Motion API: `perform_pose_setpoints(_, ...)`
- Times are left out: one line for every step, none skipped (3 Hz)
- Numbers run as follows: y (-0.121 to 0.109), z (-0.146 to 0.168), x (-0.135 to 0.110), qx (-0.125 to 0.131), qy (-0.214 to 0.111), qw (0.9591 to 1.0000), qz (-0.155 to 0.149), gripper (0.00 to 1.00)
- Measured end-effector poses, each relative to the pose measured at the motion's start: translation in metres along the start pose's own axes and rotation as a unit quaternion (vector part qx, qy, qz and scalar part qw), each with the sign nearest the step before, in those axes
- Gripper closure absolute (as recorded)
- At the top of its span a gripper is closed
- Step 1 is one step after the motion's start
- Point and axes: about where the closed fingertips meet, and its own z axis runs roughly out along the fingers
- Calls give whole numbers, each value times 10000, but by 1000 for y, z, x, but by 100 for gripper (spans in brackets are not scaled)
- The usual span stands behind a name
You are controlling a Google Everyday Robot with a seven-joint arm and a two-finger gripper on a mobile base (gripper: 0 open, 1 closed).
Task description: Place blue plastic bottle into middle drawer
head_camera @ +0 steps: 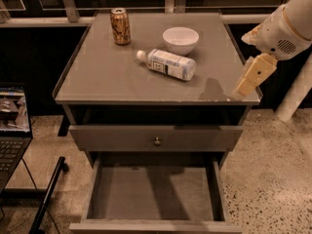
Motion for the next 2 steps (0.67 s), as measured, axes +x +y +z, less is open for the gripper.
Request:
perform_pose_setpoints(-31, 21, -6, -28, -214, 9994, 254, 0)
perform_pose_setpoints(-73, 57, -34, -117, -265, 9993, 249, 0)
